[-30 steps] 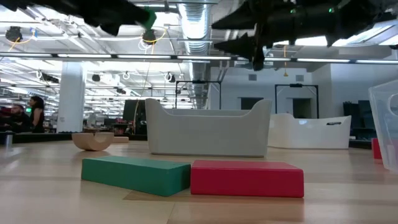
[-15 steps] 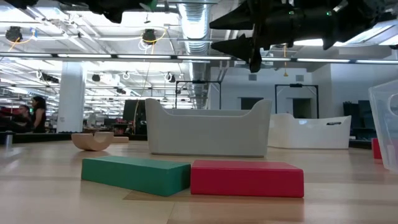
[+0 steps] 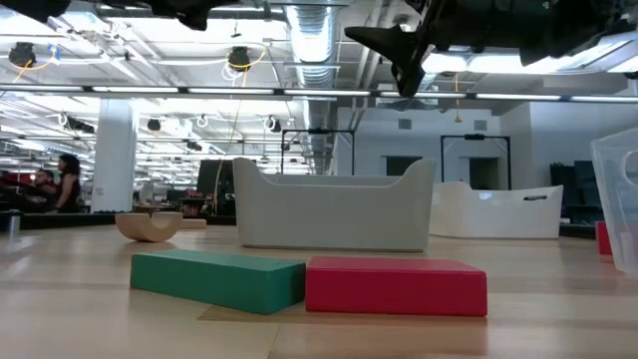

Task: Sort & place blocks by color
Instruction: Put the middle green block into the gray bin

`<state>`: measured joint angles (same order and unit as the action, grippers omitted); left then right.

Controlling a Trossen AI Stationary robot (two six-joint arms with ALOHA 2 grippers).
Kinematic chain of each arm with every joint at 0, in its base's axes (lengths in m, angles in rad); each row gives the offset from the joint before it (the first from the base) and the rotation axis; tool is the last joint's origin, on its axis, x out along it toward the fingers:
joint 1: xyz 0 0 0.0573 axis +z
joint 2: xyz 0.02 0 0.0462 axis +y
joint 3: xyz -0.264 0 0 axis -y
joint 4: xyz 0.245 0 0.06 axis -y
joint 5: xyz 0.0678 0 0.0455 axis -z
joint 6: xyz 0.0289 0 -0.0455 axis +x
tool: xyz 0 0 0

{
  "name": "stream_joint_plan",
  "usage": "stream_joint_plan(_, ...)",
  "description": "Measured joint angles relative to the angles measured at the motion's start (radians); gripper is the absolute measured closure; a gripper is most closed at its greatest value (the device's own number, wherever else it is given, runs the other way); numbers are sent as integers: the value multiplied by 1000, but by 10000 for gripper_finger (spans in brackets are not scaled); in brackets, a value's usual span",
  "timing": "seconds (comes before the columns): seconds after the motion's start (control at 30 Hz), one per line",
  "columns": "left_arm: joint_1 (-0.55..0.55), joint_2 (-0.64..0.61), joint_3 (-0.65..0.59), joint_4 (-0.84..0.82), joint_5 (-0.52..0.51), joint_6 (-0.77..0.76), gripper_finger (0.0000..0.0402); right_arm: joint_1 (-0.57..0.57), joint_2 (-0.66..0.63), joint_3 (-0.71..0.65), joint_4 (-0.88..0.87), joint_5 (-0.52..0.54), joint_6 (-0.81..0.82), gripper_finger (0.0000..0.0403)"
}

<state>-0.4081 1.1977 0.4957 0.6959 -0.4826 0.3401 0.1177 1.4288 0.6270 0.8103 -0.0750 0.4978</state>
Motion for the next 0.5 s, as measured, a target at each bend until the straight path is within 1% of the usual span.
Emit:
stream_joint_plan(0.13, 6, 65, 0, 88, 7, 45, 278, 0, 0, 0, 12, 1, -1, 158)
stream_joint_plan(0.27, 42, 112, 0, 177, 12, 107, 278, -1, 0, 0, 15, 2, -11, 158)
stream_joint_plan(0.4, 107, 132, 0, 223, 89, 121, 278, -3, 0, 0, 14, 25, -78, 158)
stream_joint_plan(0.5, 160, 131, 0, 231, 152, 120, 278, -15, 0, 0, 15, 25, -85, 158)
